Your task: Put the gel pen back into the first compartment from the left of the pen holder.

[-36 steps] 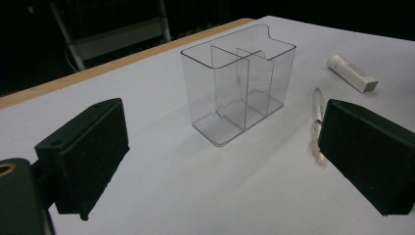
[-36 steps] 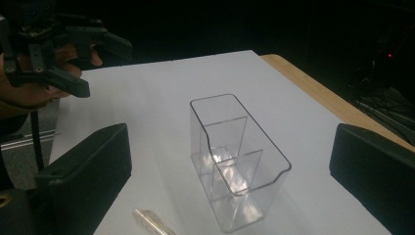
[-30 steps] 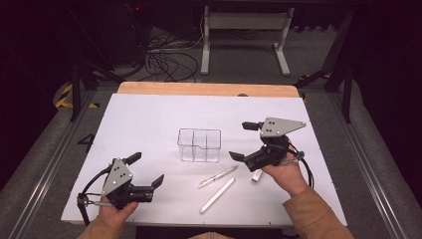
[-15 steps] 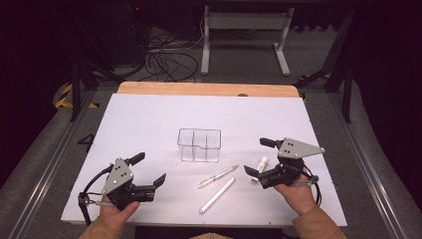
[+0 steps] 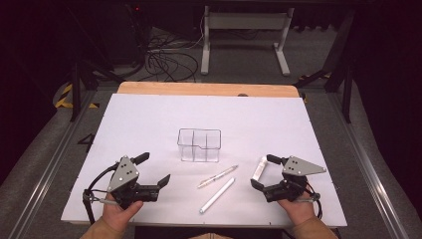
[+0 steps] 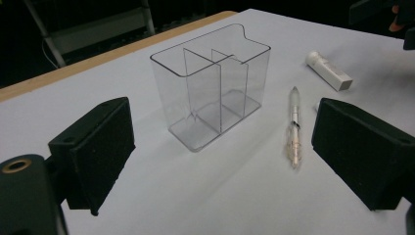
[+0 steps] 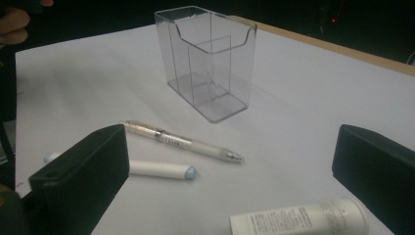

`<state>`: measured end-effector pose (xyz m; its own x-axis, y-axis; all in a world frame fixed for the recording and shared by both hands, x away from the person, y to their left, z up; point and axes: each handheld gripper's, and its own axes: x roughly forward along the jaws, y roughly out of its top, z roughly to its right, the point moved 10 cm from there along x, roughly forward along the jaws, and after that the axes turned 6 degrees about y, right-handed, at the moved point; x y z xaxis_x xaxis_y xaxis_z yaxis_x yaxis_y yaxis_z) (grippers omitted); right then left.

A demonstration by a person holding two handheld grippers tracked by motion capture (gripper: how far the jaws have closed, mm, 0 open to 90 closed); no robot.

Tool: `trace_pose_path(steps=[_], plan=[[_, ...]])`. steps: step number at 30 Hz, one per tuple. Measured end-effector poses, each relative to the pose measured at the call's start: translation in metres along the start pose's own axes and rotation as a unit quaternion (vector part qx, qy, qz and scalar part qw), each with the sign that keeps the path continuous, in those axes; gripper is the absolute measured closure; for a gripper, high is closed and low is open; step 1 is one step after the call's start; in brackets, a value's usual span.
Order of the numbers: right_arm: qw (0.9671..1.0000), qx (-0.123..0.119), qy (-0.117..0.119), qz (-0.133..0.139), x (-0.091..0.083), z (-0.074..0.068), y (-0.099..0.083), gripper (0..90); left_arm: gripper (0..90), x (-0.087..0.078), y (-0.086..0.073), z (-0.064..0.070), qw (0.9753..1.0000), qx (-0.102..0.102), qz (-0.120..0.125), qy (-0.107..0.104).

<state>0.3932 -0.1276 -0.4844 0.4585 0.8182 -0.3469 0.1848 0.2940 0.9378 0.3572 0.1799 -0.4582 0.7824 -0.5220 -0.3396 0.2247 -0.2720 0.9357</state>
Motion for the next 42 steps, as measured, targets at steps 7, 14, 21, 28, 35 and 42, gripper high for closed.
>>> trace_pose_path(steps=[7, 14, 21, 28, 35, 42], plan=[[1.0000, 0.006, -0.008, 0.001, -0.003, 0.007, -0.015, 0.3, 10.0, 0.008, 0.002, 0.003, 0.9995, 0.015, -0.029, 0.000], [0.9998, 0.016, -0.009, 0.005, -0.003, 0.011, -0.019, 0.3, 9.9, 0.012, 0.007, 0.009, 0.9991, 0.005, -0.035, -0.021], [0.9996, 0.026, -0.009, 0.009, -0.003, 0.013, -0.026, 0.4, 10.7, 0.020, 0.016, 0.021, 0.9983, 0.006, -0.040, -0.043], [0.9995, 0.026, -0.012, 0.016, -0.005, 0.013, -0.026, 0.4, 10.7, 0.035, 0.025, 0.037, 0.9967, 0.019, -0.048, -0.063], [0.9996, 0.025, -0.011, 0.010, -0.003, 0.013, -0.027, 0.4, 11.2, 0.049, 0.033, 0.050, 0.9950, 0.023, -0.054, -0.080], [0.9997, 0.023, -0.007, 0.011, -0.002, 0.012, -0.027, 0.8, 11.2, 0.065, 0.038, 0.057, 0.9941, 0.030, -0.058, -0.087]])
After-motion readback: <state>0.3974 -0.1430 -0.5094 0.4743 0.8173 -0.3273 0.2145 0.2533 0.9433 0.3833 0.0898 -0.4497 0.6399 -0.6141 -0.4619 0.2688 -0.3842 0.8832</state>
